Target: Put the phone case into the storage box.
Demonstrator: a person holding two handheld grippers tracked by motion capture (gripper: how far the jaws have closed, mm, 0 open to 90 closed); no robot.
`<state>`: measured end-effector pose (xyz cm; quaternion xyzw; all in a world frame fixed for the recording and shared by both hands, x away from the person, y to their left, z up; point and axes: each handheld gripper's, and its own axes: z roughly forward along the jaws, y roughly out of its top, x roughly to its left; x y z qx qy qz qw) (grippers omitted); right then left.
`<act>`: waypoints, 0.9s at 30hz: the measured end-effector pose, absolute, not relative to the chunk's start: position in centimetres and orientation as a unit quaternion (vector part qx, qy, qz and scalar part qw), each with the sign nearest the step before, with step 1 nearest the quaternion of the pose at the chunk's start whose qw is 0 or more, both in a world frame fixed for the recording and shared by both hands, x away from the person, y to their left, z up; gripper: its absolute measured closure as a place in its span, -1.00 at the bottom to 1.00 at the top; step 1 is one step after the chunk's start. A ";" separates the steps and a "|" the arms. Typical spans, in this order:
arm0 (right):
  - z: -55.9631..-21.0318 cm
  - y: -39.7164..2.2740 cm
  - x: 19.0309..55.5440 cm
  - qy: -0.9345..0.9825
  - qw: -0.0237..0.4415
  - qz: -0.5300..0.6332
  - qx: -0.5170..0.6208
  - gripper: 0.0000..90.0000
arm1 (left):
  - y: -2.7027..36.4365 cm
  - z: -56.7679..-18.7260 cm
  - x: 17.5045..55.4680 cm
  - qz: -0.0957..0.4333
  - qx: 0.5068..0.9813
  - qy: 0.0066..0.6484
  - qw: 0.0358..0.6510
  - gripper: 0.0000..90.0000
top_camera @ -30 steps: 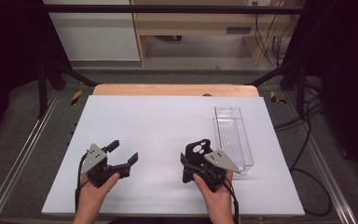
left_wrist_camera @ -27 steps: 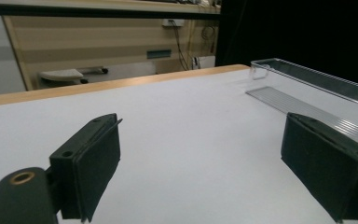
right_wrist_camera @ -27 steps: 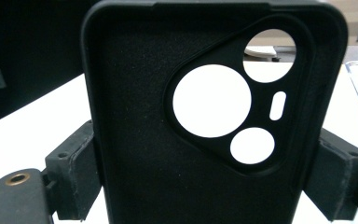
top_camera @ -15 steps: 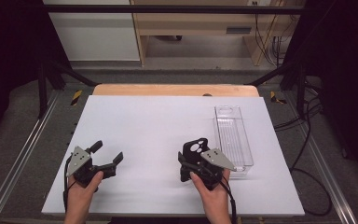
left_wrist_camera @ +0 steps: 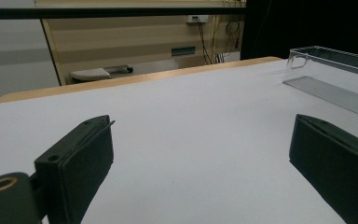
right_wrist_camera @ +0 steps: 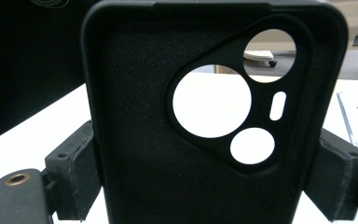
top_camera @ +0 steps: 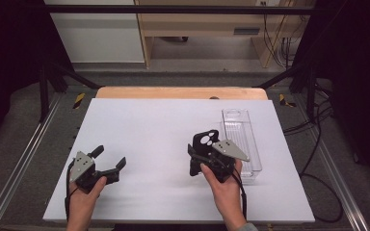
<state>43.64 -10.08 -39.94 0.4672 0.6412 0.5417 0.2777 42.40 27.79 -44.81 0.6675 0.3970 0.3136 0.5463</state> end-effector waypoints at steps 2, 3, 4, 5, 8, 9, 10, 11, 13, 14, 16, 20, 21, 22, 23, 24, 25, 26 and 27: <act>-39.5 -10.1 44.0 0.642 0.284 0.540 0.464 -0.71 | 27.8 -44.9 42.4 0.308 0.669 0.398 0.547 -0.86; -39.3 -10.2 44.2 0.642 0.284 0.540 0.464 -0.71 | 27.8 -44.9 42.4 0.305 0.669 0.398 0.548 -0.86; -39.2 -10.3 44.4 0.640 0.278 0.544 0.466 -0.71 | 27.7 -45.0 42.4 0.304 0.669 0.398 0.548 -0.86; -39.0 -10.4 44.7 0.635 0.268 0.550 0.471 -0.71 | 27.6 -45.0 42.4 0.304 0.670 0.398 0.548 -0.86; -38.6 -10.5 45.5 0.632 0.268 0.550 0.475 -0.71 | 27.5 -45.0 42.4 0.304 0.674 0.393 0.547 -0.87; -38.4 -10.5 45.8 0.633 0.272 0.549 0.474 -0.71 | 27.5 -45.1 42.4 0.303 0.674 0.393 0.548 -0.87; -38.3 -10.5 46.0 0.633 0.273 0.548 0.473 -0.71 | 27.5 -45.1 42.4 0.303 0.674 0.392 0.548 -0.87; -38.1 -10.5 46.3 0.633 0.276 0.548 0.472 -0.71 | 27.5 -45.1 42.4 0.303 0.674 0.393 0.548 -0.87; -37.7 -10.6 46.8 0.634 0.280 0.547 0.470 -0.71 | 27.6 -45.1 42.5 0.304 0.673 0.395 0.546 -0.87; -37.5 -10.6 47.1 0.634 0.280 0.548 0.468 -0.71 | 27.6 -45.1 42.5 0.304 0.673 0.397 0.545 -0.87; -37.1 -10.7 47.6 0.633 0.275 0.553 0.467 -0.71 | 27.7 -45.2 42.5 0.303 0.674 0.401 0.542 -0.87; -36.2 -10.9 48.6 0.636 0.282 0.552 0.460 -0.71 | 27.7 -45.2 42.5 0.303 0.674 0.402 0.541 -0.87; -36.1 -11.0 48.9 0.636 0.283 0.551 0.461 -0.71 | 27.7 -45.2 42.5 0.303 0.674 0.402 0.541 -0.87; -36.0 -11.1 49.2 0.636 0.283 0.550 0.462 -0.71 | 27.7 -45.2 42.5 0.303 0.674 0.402 0.541 -0.87; -35.9 -11.2 49.4 0.635 0.285 0.549 0.463 -0.71 | 27.7 -45.2 42.5 0.303 0.673 0.403 0.541 -0.87; -35.8 -11.3 49.7 0.634 0.285 0.549 0.464 -0.71 | 27.7 -45.1 42.5 0.304 0.672 0.404 0.541 -0.87; -35.8 -11.4 49.9 0.634 0.286 0.549 0.463 -0.71 | 27.8 -45.1 42.5 0.305 0.671 0.405 0.541 -0.86; -35.7 -11.5 50.1 0.635 0.286 0.549 0.462 -0.71 | 27.8 -45.2 42.5 0.304 0.670 0.407 0.541 -0.86; -35.7 -11.6 50.4 0.635 0.286 0.550 0.461 -0.71 | 27.9 -45.2 42.5 0.304 0.669 0.409 0.542 -0.86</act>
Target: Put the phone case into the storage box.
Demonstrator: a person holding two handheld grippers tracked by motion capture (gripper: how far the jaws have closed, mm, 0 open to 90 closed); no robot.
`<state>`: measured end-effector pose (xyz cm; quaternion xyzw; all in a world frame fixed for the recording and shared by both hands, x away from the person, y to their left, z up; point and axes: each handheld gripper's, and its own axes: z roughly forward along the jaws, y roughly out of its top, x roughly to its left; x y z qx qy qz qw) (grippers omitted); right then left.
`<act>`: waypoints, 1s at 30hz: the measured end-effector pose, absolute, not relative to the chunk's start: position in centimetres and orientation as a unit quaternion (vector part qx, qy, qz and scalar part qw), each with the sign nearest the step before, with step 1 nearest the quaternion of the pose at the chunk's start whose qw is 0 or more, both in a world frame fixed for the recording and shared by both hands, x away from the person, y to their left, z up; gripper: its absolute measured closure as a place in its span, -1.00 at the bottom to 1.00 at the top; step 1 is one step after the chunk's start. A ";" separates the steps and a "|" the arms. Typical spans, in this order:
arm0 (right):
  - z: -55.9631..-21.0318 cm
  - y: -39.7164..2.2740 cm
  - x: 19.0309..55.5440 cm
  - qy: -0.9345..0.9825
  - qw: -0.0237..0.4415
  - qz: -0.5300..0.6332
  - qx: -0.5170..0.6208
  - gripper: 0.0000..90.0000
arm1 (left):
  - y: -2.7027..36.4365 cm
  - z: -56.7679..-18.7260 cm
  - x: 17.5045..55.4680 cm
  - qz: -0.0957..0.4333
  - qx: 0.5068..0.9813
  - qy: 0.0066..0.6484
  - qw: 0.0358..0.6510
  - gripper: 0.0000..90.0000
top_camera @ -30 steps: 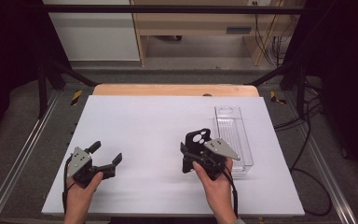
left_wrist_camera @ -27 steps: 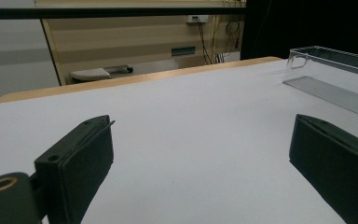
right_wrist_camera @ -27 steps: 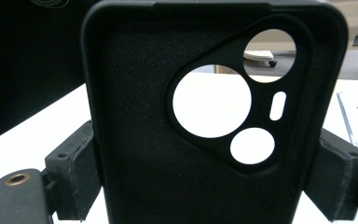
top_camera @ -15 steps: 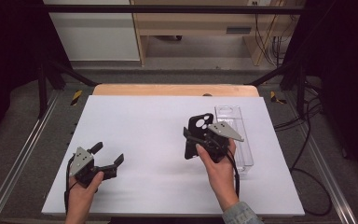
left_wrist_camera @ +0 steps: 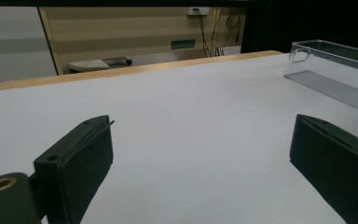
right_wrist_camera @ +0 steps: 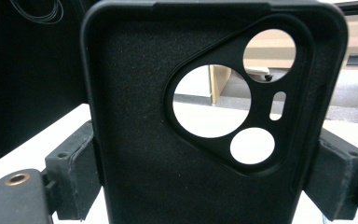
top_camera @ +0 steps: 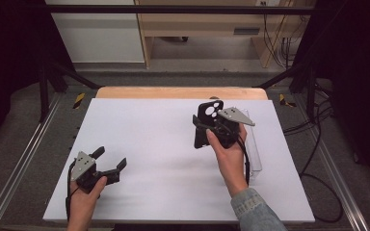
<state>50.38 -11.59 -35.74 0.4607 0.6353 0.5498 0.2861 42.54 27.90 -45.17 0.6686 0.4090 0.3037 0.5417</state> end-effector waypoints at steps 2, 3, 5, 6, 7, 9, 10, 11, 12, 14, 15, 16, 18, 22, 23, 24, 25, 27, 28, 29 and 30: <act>-35.9 -11.8 50.9 0.636 0.288 0.547 0.463 -0.71 | 28.0 -45.2 42.5 0.304 0.667 0.411 0.542 -0.86; -35.9 -11.9 51.1 0.636 0.289 0.545 0.464 -0.71 | 28.1 -45.2 42.5 0.304 0.666 0.412 0.542 -0.86; -36.0 -12.2 51.5 0.635 0.291 0.542 0.467 -0.71 | 28.1 -45.1 42.6 0.304 0.665 0.412 0.543 -0.86; -36.0 -12.3 51.7 0.634 0.293 0.542 0.468 -0.71 | 28.1 -45.1 42.6 0.303 0.665 0.412 0.543 -0.86; -36.0 -12.4 51.9 0.634 0.294 0.541 0.468 -0.71 | 28.1 -45.1 42.6 0.303 0.666 0.413 0.543 -0.86; -35.8 -12.6 52.2 0.633 0.295 0.542 0.468 -0.71 | 28.1 -45.2 42.6 0.304 0.665 0.413 0.542 -0.86; -35.8 -12.8 52.3 0.633 0.297 0.541 0.467 -0.71 | 28.1 -45.2 42.6 0.304 0.666 0.413 0.542 -0.86; -35.7 -12.9 52.5 0.633 0.298 0.540 0.468 -0.71 | 28.1 -45.2 42.6 0.304 0.666 0.413 0.542 -0.86; -35.6 -13.1 52.7 0.632 0.299 0.540 0.469 -0.71 | 28.1 -45.2 42.6 0.304 0.666 0.413 0.542 -0.86; -35.4 -13.5 53.1 0.629 0.303 0.538 0.473 -0.71 | 28.1 -45.2 42.6 0.304 0.666 0.413 0.542 -0.86; -35.4 -13.7 53.3 0.627 0.304 0.538 0.475 -0.71 | 28.2 -45.2 42.6 0.304 0.666 0.413 0.542 -0.86; -35.3 -13.8 53.5 0.626 0.305 0.537 0.476 -0.71 | 28.2 -45.2 42.6 0.304 0.666 0.412 0.542 -0.86; -35.1 -14.2 53.7 0.623 0.309 0.537 0.477 -0.71 | 28.2 -45.2 42.6 0.303 0.666 0.412 0.542 -0.86; -34.8 -14.8 54.1 0.619 0.311 0.537 0.481 -0.71 | 28.1 -45.2 42.7 0.300 0.668 0.410 0.544 -0.86; -34.8 -15.0 54.2 0.619 0.310 0.537 0.482 -0.71 | 28.1 -45.3 42.7 0.299 0.669 0.410 0.544 -0.86; -34.8 -15.1 54.3 0.617 0.309 0.537 0.484 -0.71 | 28.0 -45.3 42.7 0.299 0.669 0.409 0.543 -0.86; -34.8 -15.2 54.4 0.617 0.312 0.536 0.485 -0.71 | 28.0 -45.3 42.7 0.299 0.670 0.408 0.543 -0.86; -34.8 -15.5 54.6 0.615 0.314 0.535 0.487 -0.70 | 28.0 -45.3 42.7 0.299 0.670 0.408 0.543 -0.86; -34.8 -15.6 54.7 0.614 0.315 0.534 0.488 -0.70 | 28.0 -45.3 42.7 0.299 0.670 0.408 0.543 -0.86; -34.9 -15.8 54.8 0.613 0.316 0.533 0.490 -0.70 | 28.0 -45.3 42.7 0.299 0.670 0.408 0.543 -0.86; -34.9 -15.9 55.0 0.612 0.318 0.532 0.491 -0.70 | 28.0 -45.3 42.7 0.299 0.670 0.408 0.544 -0.86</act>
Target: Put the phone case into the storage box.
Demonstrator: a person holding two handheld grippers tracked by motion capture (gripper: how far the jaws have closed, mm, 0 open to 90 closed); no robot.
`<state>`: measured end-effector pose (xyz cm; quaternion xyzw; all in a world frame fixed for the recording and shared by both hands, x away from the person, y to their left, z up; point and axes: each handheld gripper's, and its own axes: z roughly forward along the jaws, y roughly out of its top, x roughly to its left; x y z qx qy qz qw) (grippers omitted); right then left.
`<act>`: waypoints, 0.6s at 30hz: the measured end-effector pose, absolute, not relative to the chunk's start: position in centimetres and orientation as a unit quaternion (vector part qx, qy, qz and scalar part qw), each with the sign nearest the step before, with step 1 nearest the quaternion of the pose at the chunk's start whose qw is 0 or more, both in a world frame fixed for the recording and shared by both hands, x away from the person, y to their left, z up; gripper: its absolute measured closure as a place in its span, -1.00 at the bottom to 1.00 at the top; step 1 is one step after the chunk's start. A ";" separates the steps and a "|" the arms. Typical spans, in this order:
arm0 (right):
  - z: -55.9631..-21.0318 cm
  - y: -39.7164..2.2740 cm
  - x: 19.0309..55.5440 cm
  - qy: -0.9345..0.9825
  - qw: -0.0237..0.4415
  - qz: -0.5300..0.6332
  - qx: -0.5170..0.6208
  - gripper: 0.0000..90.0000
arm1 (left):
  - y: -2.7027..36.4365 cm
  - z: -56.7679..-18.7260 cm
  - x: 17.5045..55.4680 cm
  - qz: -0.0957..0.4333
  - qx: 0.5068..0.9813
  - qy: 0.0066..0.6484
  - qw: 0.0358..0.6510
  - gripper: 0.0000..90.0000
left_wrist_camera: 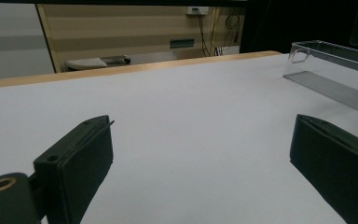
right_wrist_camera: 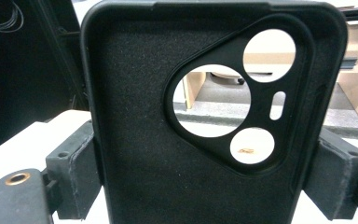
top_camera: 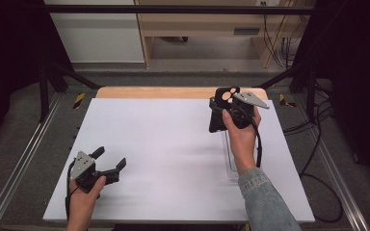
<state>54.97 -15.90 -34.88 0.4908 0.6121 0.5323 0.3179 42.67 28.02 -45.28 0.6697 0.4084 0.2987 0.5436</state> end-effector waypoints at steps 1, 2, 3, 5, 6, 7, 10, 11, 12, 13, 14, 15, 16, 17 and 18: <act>-34.9 -16.0 55.1 0.611 0.320 0.531 0.493 -0.70 | 28.0 -45.3 42.7 0.299 0.670 0.408 0.544 -0.86; -34.9 -16.2 55.2 0.610 0.321 0.531 0.493 -0.70 | 28.1 -45.3 42.7 0.298 0.670 0.408 0.544 -0.86; -34.9 -16.4 55.3 0.608 0.323 0.530 0.494 -0.70 | 28.1 -45.3 42.7 0.298 0.670 0.408 0.544 -0.86; -34.9 -16.8 55.4 0.601 0.327 0.531 0.499 -0.70 | 28.1 -45.3 42.7 0.298 0.669 0.408 0.545 -0.86; -34.9 -16.9 55.4 0.600 0.328 0.531 0.500 -0.70 | 28.1 -45.3 42.7 0.298 0.669 0.408 0.545 -0.86; -35.0 -17.1 55.5 0.598 0.330 0.531 0.501 -0.70 | 28.1 -45.3 42.7 0.298 0.670 0.408 0.545 -0.87; -34.9 -17.5 55.5 0.592 0.335 0.531 0.506 -0.70 | 28.1 -45.3 42.8 0.299 0.670 0.408 0.544 -0.87; -35.0 -17.7 55.5 0.590 0.337 0.531 0.506 -0.70 | 28.1 -45.3 42.8 0.299 0.669 0.409 0.544 -0.88; -35.0 -17.8 55.6 0.589 0.338 0.531 0.508 -0.70 | 28.1 -45.4 42.8 0.299 0.669 0.409 0.544 -0.90; -35.0 -18.0 55.6 0.587 0.339 0.530 0.509 -0.70 | 28.1 -45.4 42.8 0.299 0.669 0.409 0.544 -0.90; -35.0 -18.1 55.7 0.586 0.341 0.530 0.509 -0.70 | 28.1 -45.4 42.8 0.299 0.670 0.408 0.543 -0.90; -35.1 -18.2 55.7 0.586 0.342 0.528 0.511 -0.70 | 28.1 -45.4 42.8 0.299 0.670 0.408 0.543 -0.90; -35.1 -18.3 55.7 0.585 0.343 0.528 0.512 -0.70 | 28.1 -45.4 42.8 0.299 0.670 0.408 0.544 -0.91; -35.1 -18.4 55.8 0.583 0.343 0.529 0.513 -0.70 | 28.1 -45.4 42.8 0.298 0.670 0.407 0.544 -0.91; -35.1 -18.5 55.8 0.582 0.344 0.528 0.514 -0.70 | 28.1 -45.4 42.8 0.297 0.671 0.406 0.545 -0.93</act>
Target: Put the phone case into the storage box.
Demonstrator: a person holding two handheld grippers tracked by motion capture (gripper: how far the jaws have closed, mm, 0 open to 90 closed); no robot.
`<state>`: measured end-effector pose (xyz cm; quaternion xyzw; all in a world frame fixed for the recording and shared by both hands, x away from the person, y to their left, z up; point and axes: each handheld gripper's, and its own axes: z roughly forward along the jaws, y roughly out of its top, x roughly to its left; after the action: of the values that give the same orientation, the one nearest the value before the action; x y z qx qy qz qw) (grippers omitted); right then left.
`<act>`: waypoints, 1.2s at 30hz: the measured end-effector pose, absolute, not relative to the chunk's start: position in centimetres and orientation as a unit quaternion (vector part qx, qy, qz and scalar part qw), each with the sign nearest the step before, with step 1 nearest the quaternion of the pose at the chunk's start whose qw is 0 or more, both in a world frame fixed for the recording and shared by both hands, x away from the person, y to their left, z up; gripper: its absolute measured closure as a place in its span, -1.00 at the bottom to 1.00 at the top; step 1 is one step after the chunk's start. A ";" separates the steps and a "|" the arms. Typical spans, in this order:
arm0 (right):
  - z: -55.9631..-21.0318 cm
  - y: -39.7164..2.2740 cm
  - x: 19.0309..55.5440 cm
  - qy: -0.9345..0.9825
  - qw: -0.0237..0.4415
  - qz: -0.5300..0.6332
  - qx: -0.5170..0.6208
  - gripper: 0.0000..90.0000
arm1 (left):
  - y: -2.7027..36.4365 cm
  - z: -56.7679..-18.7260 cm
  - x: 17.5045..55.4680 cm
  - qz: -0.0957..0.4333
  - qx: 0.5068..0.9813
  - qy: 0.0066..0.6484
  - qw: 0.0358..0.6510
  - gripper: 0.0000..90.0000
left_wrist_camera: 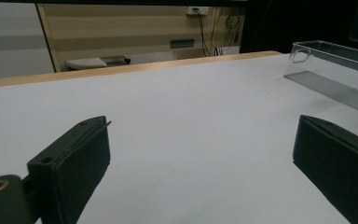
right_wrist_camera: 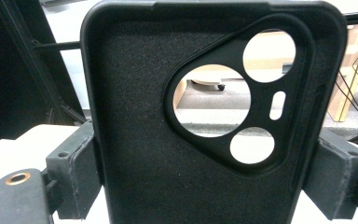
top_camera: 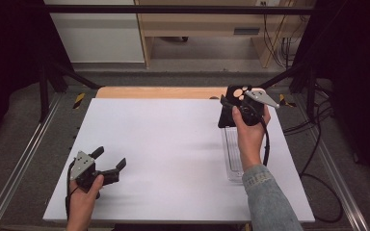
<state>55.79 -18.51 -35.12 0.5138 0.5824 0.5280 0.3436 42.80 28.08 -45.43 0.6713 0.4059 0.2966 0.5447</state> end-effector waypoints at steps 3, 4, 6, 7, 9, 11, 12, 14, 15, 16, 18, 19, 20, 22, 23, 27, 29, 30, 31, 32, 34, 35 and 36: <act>-35.2 -18.7 55.9 0.585 0.345 0.526 0.512 -0.70 | 28.0 -45.5 42.9 0.291 0.676 0.403 0.544 -0.95; -35.2 -18.7 55.9 0.586 0.346 0.525 0.511 -0.70 | 28.0 -45.6 42.9 0.291 0.676 0.403 0.544 -0.95; -35.2 -18.8 55.9 0.587 0.349 0.524 0.509 -0.70 | 27.9 -45.6 42.9 0.292 0.678 0.402 0.542 -0.95; -35.2 -18.9 55.9 0.586 0.350 0.524 0.510 -0.70 | 27.9 -45.6 42.9 0.292 0.678 0.402 0.542 -0.95; -35.2 -19.0 55.9 0.587 0.350 0.522 0.511 -0.70 | 27.9 -45.6 43.0 0.291 0.679 0.402 0.541 -0.95; -35.2 -19.2 56.0 0.586 0.353 0.521 0.511 -0.70 | 27.9 -45.6 43.0 0.290 0.679 0.402 0.541 -0.95; -35.2 -19.3 56.1 0.584 0.354 0.520 0.512 -0.70 | 27.9 -45.7 42.9 0.288 0.679 0.403 0.542 -0.95; -35.2 -19.6 56.1 0.584 0.358 0.517 0.514 -0.70 | 27.9 -45.7 43.0 0.287 0.679 0.402 0.543 -0.94; -35.2 -19.7 56.2 0.582 0.361 0.516 0.515 -0.70 | 27.9 -45.7 43.0 0.285 0.679 0.402 0.544 -0.94; -35.2 -19.8 56.2 0.581 0.363 0.514 0.517 -0.70 | 27.9 -45.7 43.0 0.285 0.679 0.402 0.544 -0.94; -35.2 -20.1 56.3 0.577 0.365 0.512 0.520 -0.70 | 28.0 -45.7 43.0 0.284 0.679 0.403 0.544 -0.94; -35.2 -20.2 56.4 0.576 0.367 0.512 0.521 -0.70 | 28.0 -45.7 43.0 0.284 0.678 0.403 0.545 -0.94; -35.3 -20.4 56.4 0.575 0.367 0.510 0.523 -0.70 | 28.0 -45.7 43.0 0.284 0.677 0.404 0.545 -0.94; -35.3 -20.5 56.6 0.575 0.369 0.509 0.524 -0.70 | 28.1 -45.7 42.9 0.286 0.676 0.403 0.547 -0.94; -35.4 -20.6 56.7 0.574 0.371 0.508 0.525 -0.70 | 28.1 -45.6 42.9 0.287 0.676 0.402 0.546 -0.94; -35.5 -20.8 57.2 0.573 0.376 0.503 0.526 -0.70 | 28.0 -45.7 42.9 0.290 0.678 0.399 0.546 -0.94; -35.7 -21.0 57.5 0.572 0.376 0.502 0.529 -0.70 | 28.0 -45.7 42.9 0.289 0.678 0.399 0.545 -0.94; -35.8 -21.0 57.6 0.571 0.376 0.501 0.531 -0.70 | 28.0 -45.7 42.9 0.289 0.679 0.399 0.545 -0.94; -35.9 -21.1 57.7 0.571 0.376 0.499 0.532 -0.70 | 28.0 -45.7 42.9 0.289 0.678 0.399 0.546 -0.94; -36.0 -21.1 57.9 0.572 0.378 0.496 0.533 -0.70 | 28.1 -45.7 42.9 0.289 0.677 0.398 0.546 -0.94; -36.2 -21.3 58.1 0.568 0.375 0.497 0.539 -0.70 | 28.1 -45.6 42.9 0.291 0.676 0.399 0.547 -0.94; -36.3 -21.3 58.2 0.566 0.373 0.497 0.542 -0.70 | 28.2 -45.6 42.8 0.291 0.675 0.399 0.548 -0.93; -36.4 -21.4 58.4 0.565 0.375 0.495 0.544 -0.70 | 28.2 -45.6 42.8 0.291 0.676 0.399 0.547 -0.94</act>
<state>58.39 -21.37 -36.43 0.5437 0.5649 0.4945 0.3752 42.84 28.19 -45.59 0.6756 0.3991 0.2910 0.5474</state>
